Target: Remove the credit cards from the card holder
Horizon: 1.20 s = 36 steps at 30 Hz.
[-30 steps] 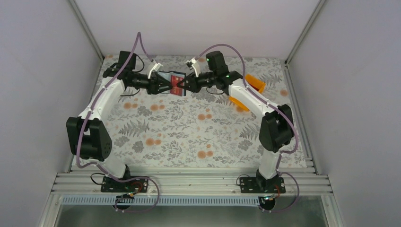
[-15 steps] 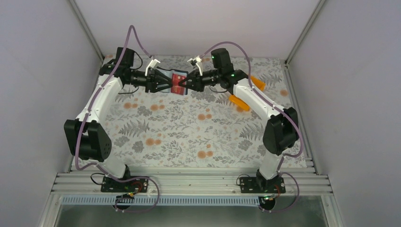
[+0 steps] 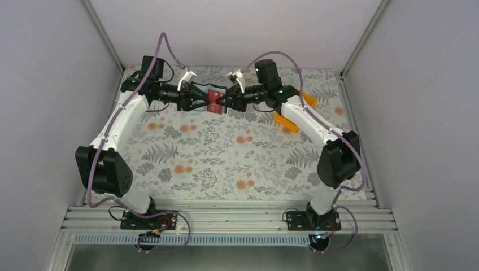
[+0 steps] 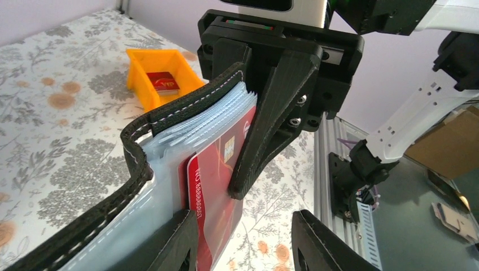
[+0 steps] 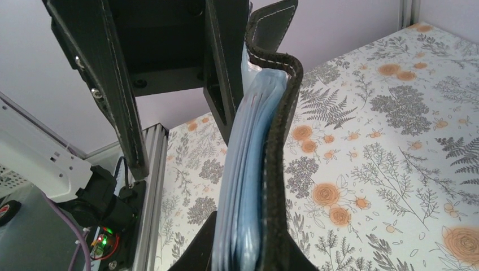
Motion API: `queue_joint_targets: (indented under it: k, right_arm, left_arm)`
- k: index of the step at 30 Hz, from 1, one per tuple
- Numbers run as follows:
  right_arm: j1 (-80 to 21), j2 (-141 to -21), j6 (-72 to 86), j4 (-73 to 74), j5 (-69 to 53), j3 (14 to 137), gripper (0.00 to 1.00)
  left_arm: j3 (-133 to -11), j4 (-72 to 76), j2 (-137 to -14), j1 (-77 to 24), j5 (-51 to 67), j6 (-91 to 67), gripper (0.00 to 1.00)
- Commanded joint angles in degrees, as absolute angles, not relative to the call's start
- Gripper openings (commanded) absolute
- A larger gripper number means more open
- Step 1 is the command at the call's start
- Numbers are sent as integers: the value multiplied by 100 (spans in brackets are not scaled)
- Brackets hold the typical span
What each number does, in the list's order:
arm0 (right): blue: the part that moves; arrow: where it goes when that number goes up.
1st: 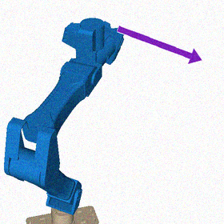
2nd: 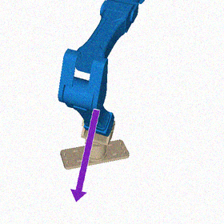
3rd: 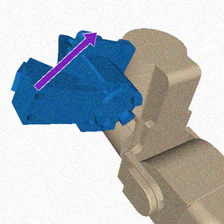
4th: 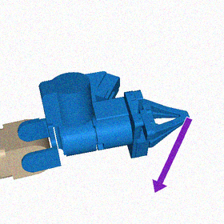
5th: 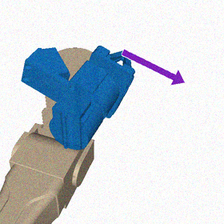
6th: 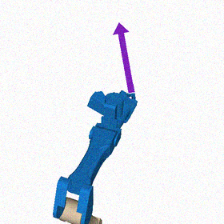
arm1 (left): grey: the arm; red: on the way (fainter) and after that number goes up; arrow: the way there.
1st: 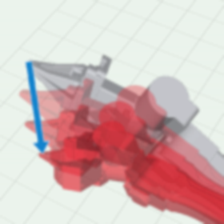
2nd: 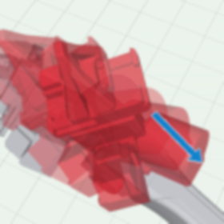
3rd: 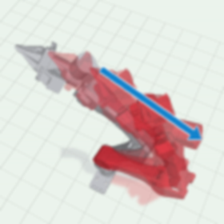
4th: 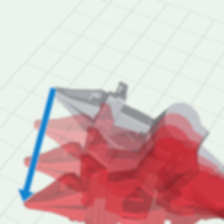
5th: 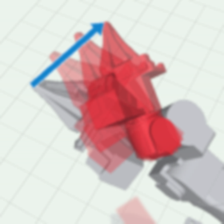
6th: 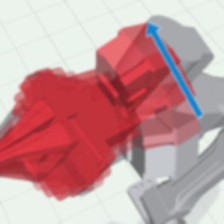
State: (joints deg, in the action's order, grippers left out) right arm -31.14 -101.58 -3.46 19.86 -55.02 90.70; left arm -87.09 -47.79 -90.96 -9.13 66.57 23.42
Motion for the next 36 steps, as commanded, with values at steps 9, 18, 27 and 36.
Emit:
queue_joint_targets:
  k: [9,18,27,36]
  right_arm:
    - [-3577,-9343,-1377,1736,-7416,9149,4]
    - [-3616,-9391,-307,773,-6266,9045,5]
    - [-3586,-9657,-257,918,-6013,9106,10]
    - [-3427,-9362,-456,1212,-6076,8895,5]
  left_arm:
    - [-8628,-4826,-9217,-1208,6603,2967,48]
    - [-8539,-4365,-9066,-1582,6692,2792,39]
    - [-8770,-4741,-8994,-1610,7098,3016,2]
    - [-8548,-4088,-8929,-1391,5070,2230,2]
